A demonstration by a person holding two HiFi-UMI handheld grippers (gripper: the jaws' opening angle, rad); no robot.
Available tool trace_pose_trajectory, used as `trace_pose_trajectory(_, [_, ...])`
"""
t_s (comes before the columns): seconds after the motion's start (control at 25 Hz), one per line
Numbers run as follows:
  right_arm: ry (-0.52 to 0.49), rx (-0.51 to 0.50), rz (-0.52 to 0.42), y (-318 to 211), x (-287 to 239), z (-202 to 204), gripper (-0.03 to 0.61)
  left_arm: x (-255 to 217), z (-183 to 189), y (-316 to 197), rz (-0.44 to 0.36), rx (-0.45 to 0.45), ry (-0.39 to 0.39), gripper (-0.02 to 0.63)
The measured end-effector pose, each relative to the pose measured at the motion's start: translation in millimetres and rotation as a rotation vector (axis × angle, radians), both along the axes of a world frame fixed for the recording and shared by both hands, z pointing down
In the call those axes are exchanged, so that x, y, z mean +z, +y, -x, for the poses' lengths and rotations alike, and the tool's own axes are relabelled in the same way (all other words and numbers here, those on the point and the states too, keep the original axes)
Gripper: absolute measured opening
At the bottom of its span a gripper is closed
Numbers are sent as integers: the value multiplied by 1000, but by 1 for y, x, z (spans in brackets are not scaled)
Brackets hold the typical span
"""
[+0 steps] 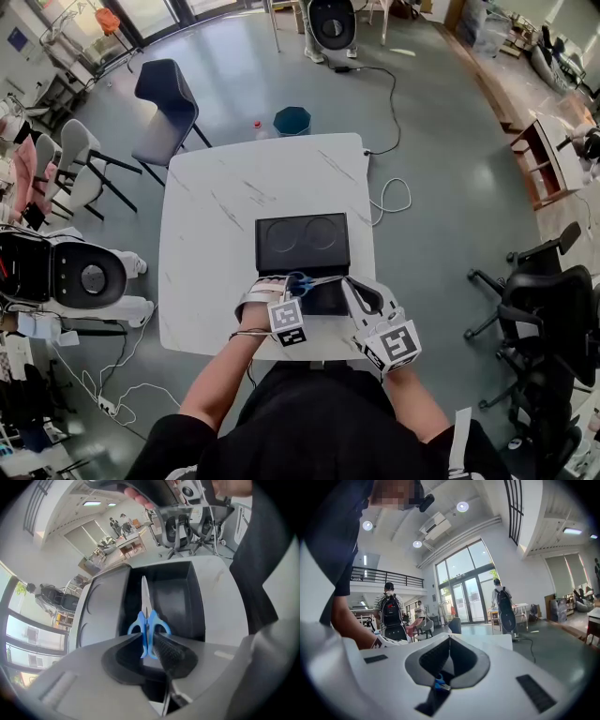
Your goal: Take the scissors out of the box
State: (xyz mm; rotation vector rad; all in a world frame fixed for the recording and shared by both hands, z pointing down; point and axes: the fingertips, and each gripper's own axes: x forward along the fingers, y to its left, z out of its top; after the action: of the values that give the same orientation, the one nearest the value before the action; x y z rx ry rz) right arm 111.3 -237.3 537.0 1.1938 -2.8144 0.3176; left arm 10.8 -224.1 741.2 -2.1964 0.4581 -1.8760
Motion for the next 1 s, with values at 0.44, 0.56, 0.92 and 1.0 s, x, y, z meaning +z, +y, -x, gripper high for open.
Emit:
trace_pose_trajectory(0.44, [-5, 35, -33, -2, -8, -11, 8, -65, -2, -6, -150, -128, 251, 81])
trace_pose_trajectory(0.56, [-6, 54, -46, -3, -12, -15, 8, -81, 1, -11, -198, -202, 337, 81])
trace_pose_trajectory(0.92, [-6, 69, -55, -3, -14, -15, 8, -124, 8, -21, -275, -490, 650, 81])
trace_pose_trajectory(1.0, [-9, 62, -55, -2, -13, -13, 8, -132, 8, -23, -295, -536, 697, 81])
